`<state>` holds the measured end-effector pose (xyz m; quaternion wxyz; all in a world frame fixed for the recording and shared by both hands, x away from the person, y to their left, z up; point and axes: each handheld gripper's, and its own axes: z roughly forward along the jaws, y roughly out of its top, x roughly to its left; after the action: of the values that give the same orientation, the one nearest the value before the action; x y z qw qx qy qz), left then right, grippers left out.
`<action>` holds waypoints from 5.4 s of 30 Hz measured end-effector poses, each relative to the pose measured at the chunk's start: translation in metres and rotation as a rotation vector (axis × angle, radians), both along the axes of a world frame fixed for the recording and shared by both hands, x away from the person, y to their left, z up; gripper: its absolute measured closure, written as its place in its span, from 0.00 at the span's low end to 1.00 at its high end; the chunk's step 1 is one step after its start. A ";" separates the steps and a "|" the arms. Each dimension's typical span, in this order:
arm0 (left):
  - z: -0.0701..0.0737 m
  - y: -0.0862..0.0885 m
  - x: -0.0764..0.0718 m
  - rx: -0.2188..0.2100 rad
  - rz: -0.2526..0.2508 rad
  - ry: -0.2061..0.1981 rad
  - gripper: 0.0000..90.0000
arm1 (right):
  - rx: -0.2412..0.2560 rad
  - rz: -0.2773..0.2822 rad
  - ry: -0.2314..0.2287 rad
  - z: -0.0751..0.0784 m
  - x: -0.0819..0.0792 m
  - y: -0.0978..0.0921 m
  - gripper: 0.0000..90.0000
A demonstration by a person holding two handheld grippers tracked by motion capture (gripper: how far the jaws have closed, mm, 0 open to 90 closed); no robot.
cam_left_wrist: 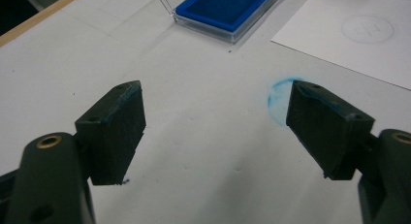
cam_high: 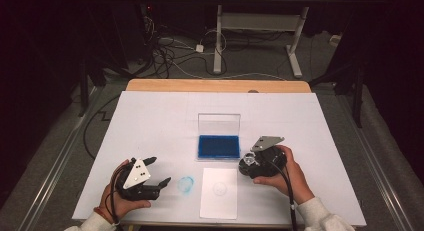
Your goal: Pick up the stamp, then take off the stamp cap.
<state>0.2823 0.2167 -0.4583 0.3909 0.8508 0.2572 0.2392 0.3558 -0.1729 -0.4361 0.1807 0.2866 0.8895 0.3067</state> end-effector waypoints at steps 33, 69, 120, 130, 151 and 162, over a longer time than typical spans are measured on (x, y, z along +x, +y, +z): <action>-0.002 -0.002 0.000 0.014 -0.019 0.028 0.23 | -0.028 0.053 -0.022 0.005 -0.003 0.007 0.64; -0.006 0.001 0.001 0.010 -0.023 0.046 0.23 | 0.075 0.114 -0.145 0.043 -0.030 -0.002 0.64; 0.005 -0.079 0.018 -0.123 -0.169 0.065 0.25 | 0.395 0.228 -0.170 0.052 -0.041 0.079 0.64; 0.009 -0.096 0.019 -0.100 -0.220 -0.004 0.32 | 0.441 0.245 -0.137 0.047 -0.044 0.083 0.64; 0.017 -0.099 0.017 -0.014 -0.225 0.024 0.41 | 0.430 0.238 -0.139 0.038 -0.046 0.083 0.64; 0.017 -0.098 0.018 -0.022 -0.249 0.064 0.41 | 0.432 0.235 -0.140 0.034 -0.050 0.082 0.64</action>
<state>0.3006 0.1189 -0.4417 0.4182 0.8792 0.1644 0.1585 0.3059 -0.0908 -0.4016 0.1396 0.1914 0.8158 0.5276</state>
